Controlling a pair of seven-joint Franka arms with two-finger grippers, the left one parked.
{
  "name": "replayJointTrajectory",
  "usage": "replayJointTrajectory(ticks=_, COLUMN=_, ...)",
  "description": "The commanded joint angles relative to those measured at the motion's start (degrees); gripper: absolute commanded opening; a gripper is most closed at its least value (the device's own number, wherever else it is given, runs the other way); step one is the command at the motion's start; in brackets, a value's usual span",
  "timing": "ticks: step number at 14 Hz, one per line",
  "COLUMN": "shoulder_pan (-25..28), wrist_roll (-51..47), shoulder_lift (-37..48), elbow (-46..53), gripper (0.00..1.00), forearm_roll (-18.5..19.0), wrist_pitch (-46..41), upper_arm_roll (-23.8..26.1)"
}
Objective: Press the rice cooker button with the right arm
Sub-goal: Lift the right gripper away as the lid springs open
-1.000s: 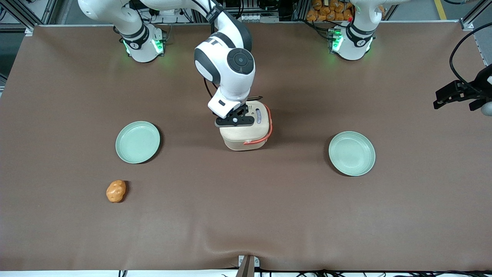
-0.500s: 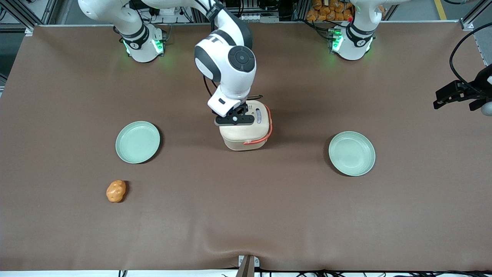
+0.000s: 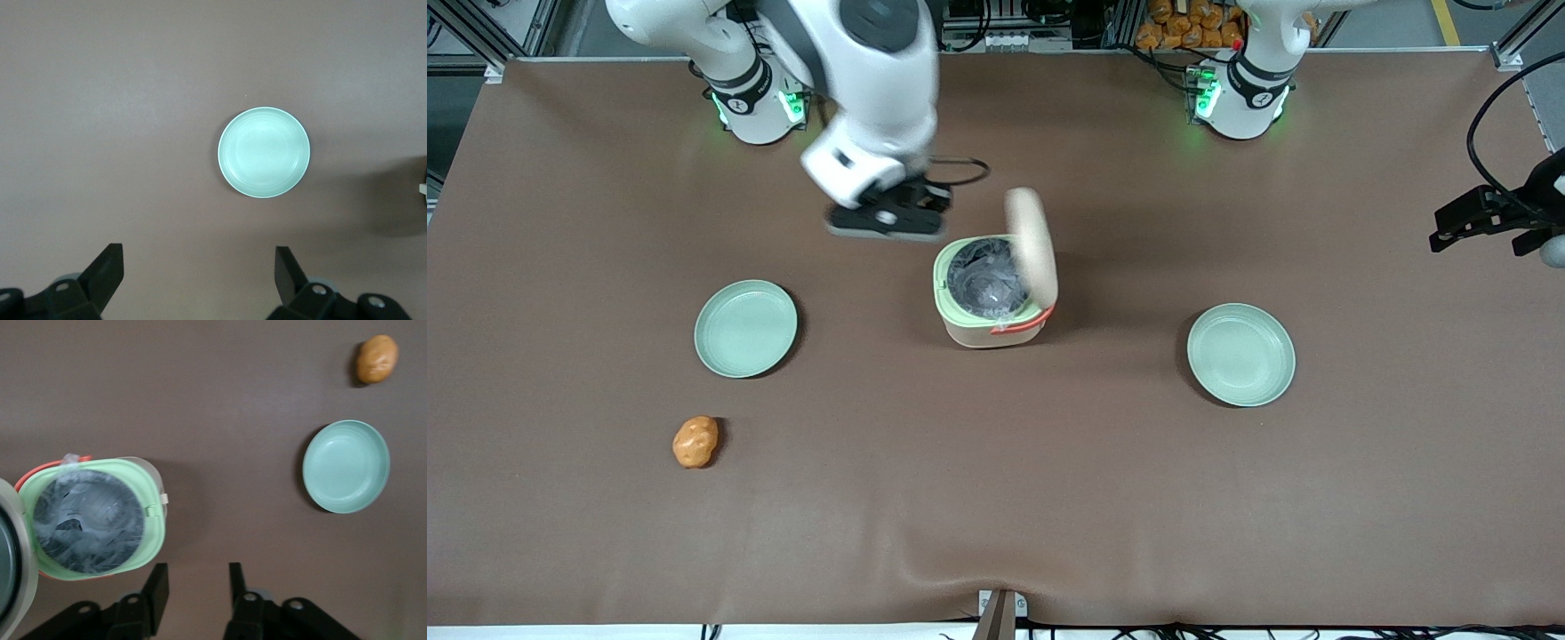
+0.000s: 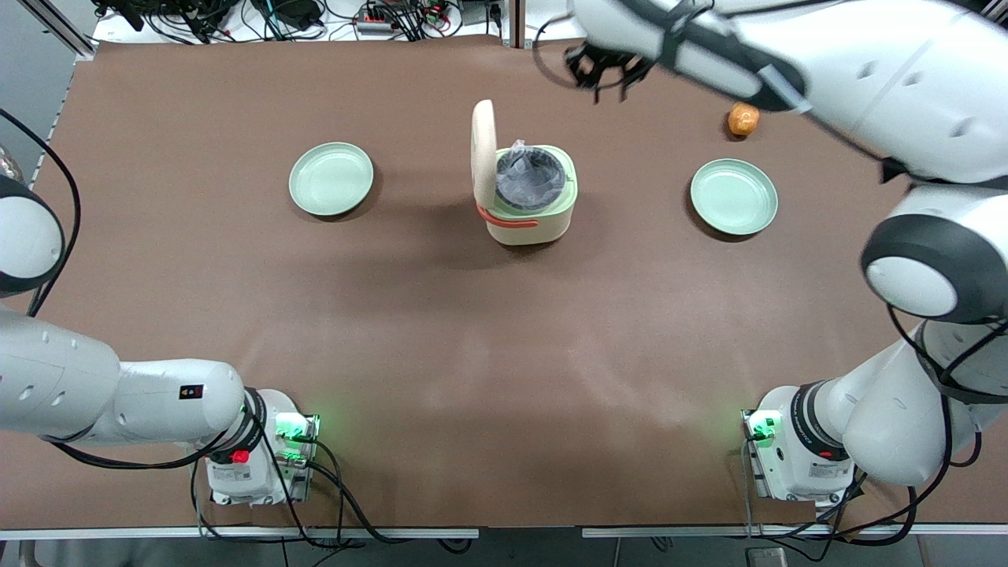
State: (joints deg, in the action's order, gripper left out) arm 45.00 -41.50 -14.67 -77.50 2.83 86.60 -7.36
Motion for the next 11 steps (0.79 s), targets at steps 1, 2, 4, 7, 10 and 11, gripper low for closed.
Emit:
replayJointTrajectory(ticks=1, shoulder_pan=-5.0, wrist_roll=0.0, shoulder_lift=5.5, elbow=-0.1, gripper=1.0, forearm_roll=-0.8, wrist_pitch=-6.7, upper_arm_roll=0.3)
replayJointTrajectory(ticks=2, shoulder_pan=-7.4, wrist_roll=-0.1, shoulder_lift=7.4, elbow=-0.1, gripper=1.0, forearm_roll=-1.0, wrist_pitch=-8.5, upper_arm_roll=0.2)
replayJointTrajectory(ticks=4, shoulder_pan=-12.5, wrist_roll=0.3, shoulder_lift=10.2, elbow=-0.1, gripper=1.0, forearm_roll=-1.1, wrist_pitch=-10.7, upper_arm_roll=0.2)
replayJointTrajectory(ticks=7, shoulder_pan=-19.8, wrist_roll=14.4, shoulder_lift=12.3, elbow=-0.2, gripper=1.0, forearm_roll=-1.1, wrist_pitch=-13.0, upper_arm_roll=0.2)
replayJointTrajectory(ticks=10, shoulder_pan=-26.3, wrist_roll=25.6, shoulder_lift=14.0, elbow=-0.5, gripper=1.0, forearm_roll=-1.2, wrist_pitch=-13.1, upper_arm_roll=0.2)
replayJointTrajectory(ticks=11, shoulder_pan=-27.8, wrist_roll=27.7, shoulder_lift=14.4, elbow=-0.6, gripper=1.0, forearm_roll=-1.2, wrist_pitch=-13.2, upper_arm_roll=0.3)
